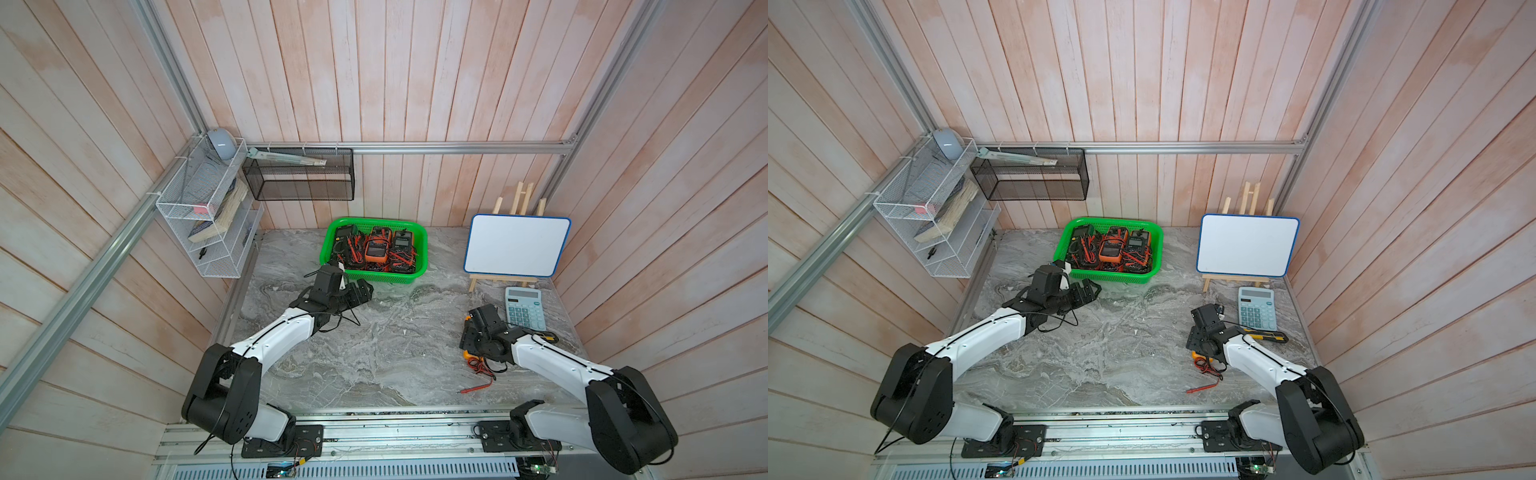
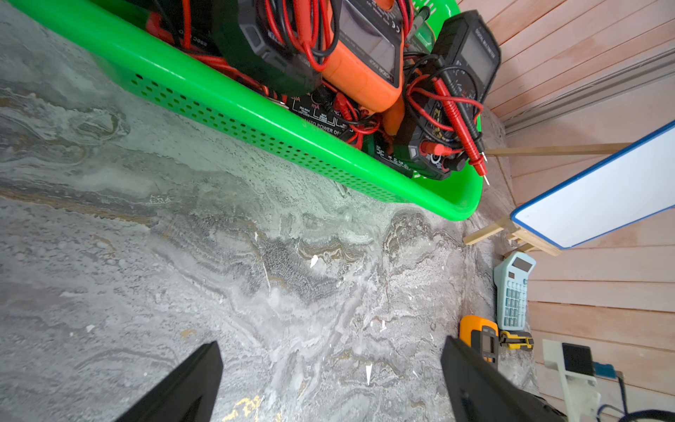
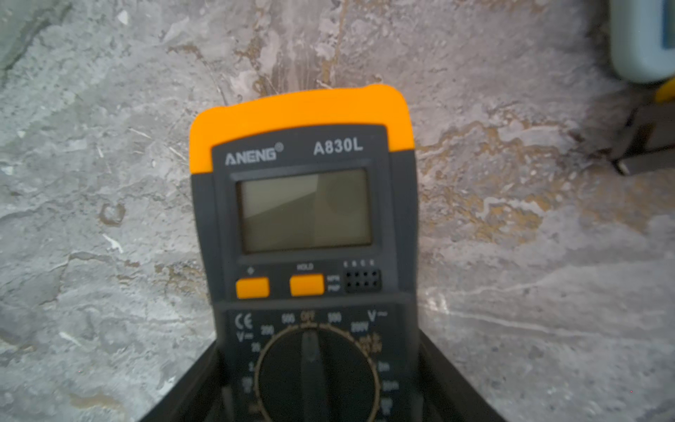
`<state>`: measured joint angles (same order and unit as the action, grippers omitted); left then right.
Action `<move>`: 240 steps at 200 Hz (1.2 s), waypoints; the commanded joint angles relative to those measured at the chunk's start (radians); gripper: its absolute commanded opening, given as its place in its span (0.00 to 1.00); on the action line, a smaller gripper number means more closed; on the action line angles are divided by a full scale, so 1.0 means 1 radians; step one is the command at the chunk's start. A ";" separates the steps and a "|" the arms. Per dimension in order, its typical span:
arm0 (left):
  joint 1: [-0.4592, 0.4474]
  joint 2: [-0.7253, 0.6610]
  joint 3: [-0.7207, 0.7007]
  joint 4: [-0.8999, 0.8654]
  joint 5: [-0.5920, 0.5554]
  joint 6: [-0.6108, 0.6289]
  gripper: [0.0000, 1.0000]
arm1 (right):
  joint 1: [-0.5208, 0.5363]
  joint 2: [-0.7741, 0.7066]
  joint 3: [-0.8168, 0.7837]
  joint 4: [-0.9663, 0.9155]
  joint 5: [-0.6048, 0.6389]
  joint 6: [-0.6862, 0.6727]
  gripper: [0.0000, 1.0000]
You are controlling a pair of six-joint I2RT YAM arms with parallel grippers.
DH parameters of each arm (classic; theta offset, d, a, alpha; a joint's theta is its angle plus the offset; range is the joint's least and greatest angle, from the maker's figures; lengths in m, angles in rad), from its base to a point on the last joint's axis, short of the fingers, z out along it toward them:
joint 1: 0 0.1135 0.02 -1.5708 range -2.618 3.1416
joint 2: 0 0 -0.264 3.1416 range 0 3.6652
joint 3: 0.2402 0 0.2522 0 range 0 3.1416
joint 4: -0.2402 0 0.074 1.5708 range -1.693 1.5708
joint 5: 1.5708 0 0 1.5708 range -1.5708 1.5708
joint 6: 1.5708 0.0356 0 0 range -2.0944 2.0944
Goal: Put the multimeter into the basket
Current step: Pick up the multimeter from the center of the board, then place the multimeter in the basket.
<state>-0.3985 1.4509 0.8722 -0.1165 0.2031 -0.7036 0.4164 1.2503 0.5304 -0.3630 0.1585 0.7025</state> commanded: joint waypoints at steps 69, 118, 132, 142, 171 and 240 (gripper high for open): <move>0.154 -0.070 -0.001 -0.026 -0.025 -0.007 1.00 | 0.082 0.062 0.277 0.062 -0.129 -0.050 0.37; 0.213 -0.070 -0.003 -0.025 -0.033 0.009 0.99 | 0.139 0.230 0.571 0.152 -0.211 -0.064 0.37; 0.224 -0.064 -0.006 -0.022 -0.029 0.010 1.00 | 0.140 0.288 0.649 0.193 -0.241 -0.051 0.37; 0.227 -0.063 -0.008 -0.018 -0.029 0.012 1.00 | 0.140 0.332 0.705 0.224 -0.258 -0.043 0.37; 0.230 -0.065 -0.017 -0.011 -0.024 0.015 1.00 | 0.140 0.453 0.888 0.283 -0.278 -0.024 0.37; 0.231 -0.068 -0.027 -0.008 -0.001 0.008 1.00 | 0.127 0.743 1.302 0.413 -0.215 0.033 0.37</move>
<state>-0.1719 1.3911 0.8646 -0.1345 0.1837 -0.7036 0.5529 1.9194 1.7164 -0.0582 -0.0898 0.7010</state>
